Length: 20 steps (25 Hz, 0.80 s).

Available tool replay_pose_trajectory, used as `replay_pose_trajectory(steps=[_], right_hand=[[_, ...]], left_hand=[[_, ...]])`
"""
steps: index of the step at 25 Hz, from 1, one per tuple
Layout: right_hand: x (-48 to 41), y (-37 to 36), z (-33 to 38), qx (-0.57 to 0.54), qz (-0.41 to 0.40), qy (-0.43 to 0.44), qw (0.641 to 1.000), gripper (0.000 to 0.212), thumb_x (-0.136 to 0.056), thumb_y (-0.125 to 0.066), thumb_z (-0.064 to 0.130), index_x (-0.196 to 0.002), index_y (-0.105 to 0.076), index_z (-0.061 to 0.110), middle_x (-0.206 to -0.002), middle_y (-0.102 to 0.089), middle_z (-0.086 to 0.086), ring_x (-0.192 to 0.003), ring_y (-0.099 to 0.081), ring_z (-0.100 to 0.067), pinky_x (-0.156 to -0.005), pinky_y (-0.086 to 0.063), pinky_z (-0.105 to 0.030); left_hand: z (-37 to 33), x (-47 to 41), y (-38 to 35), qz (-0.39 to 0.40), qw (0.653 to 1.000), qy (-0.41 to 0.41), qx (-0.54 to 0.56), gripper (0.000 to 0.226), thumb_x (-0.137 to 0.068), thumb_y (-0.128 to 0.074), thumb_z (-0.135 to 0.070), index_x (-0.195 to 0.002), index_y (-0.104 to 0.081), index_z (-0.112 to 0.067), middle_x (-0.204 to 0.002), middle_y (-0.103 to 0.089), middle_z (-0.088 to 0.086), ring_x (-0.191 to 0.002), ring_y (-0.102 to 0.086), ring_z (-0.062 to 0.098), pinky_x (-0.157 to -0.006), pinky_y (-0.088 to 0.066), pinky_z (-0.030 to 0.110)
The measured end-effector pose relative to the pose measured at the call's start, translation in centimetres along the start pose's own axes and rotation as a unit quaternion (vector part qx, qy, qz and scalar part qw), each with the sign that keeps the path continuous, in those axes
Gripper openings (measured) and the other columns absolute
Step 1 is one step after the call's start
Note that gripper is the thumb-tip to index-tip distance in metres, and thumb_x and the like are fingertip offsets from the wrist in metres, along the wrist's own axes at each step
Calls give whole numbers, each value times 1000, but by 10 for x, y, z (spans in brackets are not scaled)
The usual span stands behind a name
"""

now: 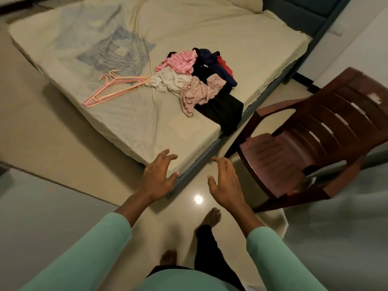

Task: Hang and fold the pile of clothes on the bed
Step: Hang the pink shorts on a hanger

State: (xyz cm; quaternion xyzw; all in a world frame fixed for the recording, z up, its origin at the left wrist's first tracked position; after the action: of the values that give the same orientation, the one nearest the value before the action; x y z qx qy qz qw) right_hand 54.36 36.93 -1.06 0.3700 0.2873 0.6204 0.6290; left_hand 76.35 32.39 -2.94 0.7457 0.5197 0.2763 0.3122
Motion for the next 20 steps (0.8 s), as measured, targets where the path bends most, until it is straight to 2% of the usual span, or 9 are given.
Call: replay_pose_trajectory(steps=[3,5,10,12,14,16,18,20], right_hand=[[-63,8,-21,-25,12,10,1000,57,-98,-63,26,-148,-38,26,-151,-34,1,-132,-47,-19,-105,-49,-40],[-108,17,-34,-25,12,17,999,57,-98,-64,25,-148,-37,27,-151,-35,-1,-133,-46,-19,-107,-49,-41],[-212,33,-62,7,85,36,996,60,-97,-66,24,-150,-38,23,-153,-34,-5,-135,-45,-24,-108,-49,-45],[-251,36,-78,-11,106,15,994,58,-97,-65,22,-149,-40,21,-151,-36,-6,-134,-46,-26,-106,-49,-48],[-278,33,-90,-50,135,-16,990,54,-99,-64,24,-148,-42,22,-151,-37,-6,-133,-47,-26,-107,-48,-46],[-311,23,-94,-71,172,-31,982,48,-101,-63,27,-145,-45,26,-151,-39,-3,-133,-49,-24,-108,-48,-44],[-354,7,-96,-81,212,-44,973,42,-101,-63,29,-141,-49,28,-146,-46,-2,-130,-53,-22,-106,-50,-45],[-398,-8,-91,-90,238,-52,966,37,-101,-63,28,-137,-54,26,-137,-54,-2,-120,-59,-19,-99,-53,-40]], left_hand=[[7,-58,-10,-4,1000,20,12,52,-99,-66,-34,-147,-47,-28,-167,-31,1,-149,-39,25,-116,-35,54],[11,-96,-13,-12,999,44,1,51,-100,-66,-35,-147,-47,-28,-167,-31,2,-150,-37,25,-116,-36,56],[13,-175,-20,-5,995,101,-18,52,-100,-64,-38,-148,-44,-32,-168,-31,2,-152,-35,25,-116,-37,55],[20,-204,-20,-10,991,134,3,52,-101,-64,-37,-149,-44,-31,-166,-33,2,-152,-35,24,-117,-37,50],[25,-228,-23,-12,984,172,37,52,-101,-65,-35,-148,-46,-29,-160,-41,0,-147,-42,21,-115,-38,39],[37,-262,-29,-20,972,220,85,50,-100,-67,-34,-147,-49,-29,-154,-49,-2,-139,-49,20,-108,-39,30],[58,-303,-36,-34,948,282,143,48,-100,-68,-32,-144,-51,-26,-147,-56,2,-134,-55,24,-102,-43,30],[81,-340,-48,-45,923,330,192,46,-99,-70,-31,-141,-53,-22,-139,-60,5,-127,-60,28,-98,-47,33]])
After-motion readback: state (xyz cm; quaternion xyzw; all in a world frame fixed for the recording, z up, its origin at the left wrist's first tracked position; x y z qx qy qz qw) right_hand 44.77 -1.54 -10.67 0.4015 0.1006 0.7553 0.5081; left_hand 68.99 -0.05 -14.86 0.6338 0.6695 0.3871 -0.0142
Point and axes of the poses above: each hand's wrist, its own x-axis away from the middle knuckle, its own y-axis out of the back of the hand, z = x × y, the point moved 8 cm from there along -x, towards the middle knuckle
